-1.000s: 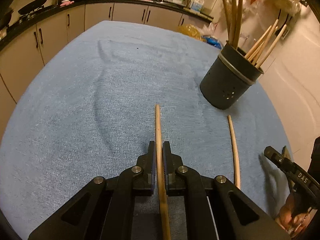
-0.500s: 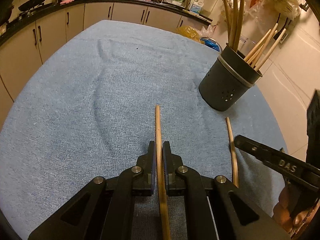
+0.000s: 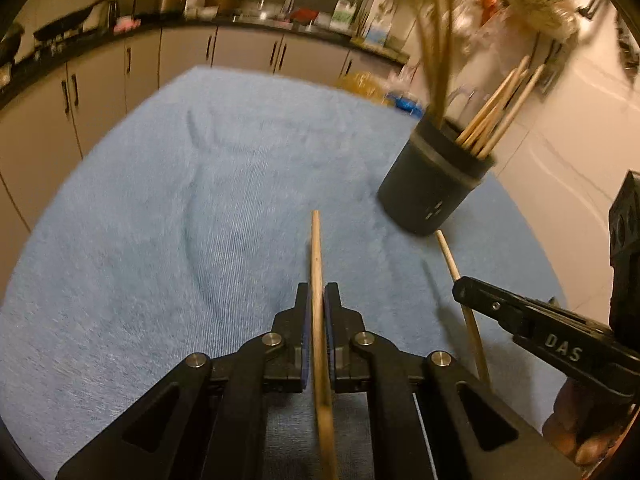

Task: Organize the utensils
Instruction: 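Grasp a remaining chopstick with the left gripper while the right gripper grasps the last one, then lift both held chopsticks upright and lower them toward the grey cup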

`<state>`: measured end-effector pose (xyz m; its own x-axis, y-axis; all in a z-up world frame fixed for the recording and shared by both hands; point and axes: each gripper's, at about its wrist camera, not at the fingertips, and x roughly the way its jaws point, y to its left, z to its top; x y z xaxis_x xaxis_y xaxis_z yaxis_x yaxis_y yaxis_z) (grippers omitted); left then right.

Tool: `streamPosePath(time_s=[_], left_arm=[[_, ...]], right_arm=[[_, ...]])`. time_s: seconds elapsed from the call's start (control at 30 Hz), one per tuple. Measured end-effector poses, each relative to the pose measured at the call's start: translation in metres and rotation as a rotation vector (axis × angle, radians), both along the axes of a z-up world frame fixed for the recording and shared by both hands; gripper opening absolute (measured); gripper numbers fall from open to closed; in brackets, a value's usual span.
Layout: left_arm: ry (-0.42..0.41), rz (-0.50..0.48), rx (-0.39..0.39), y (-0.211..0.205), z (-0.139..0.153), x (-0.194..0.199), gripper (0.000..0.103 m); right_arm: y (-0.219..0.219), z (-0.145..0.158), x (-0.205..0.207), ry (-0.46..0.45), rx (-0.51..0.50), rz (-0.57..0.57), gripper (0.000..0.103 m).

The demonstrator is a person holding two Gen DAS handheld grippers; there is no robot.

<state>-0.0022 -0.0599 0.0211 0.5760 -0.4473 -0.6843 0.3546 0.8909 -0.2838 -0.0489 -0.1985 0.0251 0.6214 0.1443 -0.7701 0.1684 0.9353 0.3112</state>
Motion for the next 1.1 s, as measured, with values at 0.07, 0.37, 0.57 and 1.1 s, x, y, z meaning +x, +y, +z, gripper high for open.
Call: streamPosePath(time_s=[0.07,0.37,0.57,1.1], left_arm=[[-0.021,-0.004,-0.028,0.003,0.006,-0.005,0.006],[-0.109,0.024,-0.06,0.009,0.052,-0.044,0.006],[-0.175,0.013,-0.046,0.003,0.084,-0.08,0.006],[-0.189,0.026,-0.037,0.006,0.105,-0.093,0.006]], right_arm=[[-0.004,0.011,-0.012,-0.058,0.024,-0.002,0.007],[-0.013,0.074,-0.076,-0.338,0.016,-0.027,0.007],[-0.003,0.093,-0.118,-0.451,-0.017,-0.018,0.007],[-0.016,0.107,-0.146,-0.522,-0.012,-0.046,0.007]])
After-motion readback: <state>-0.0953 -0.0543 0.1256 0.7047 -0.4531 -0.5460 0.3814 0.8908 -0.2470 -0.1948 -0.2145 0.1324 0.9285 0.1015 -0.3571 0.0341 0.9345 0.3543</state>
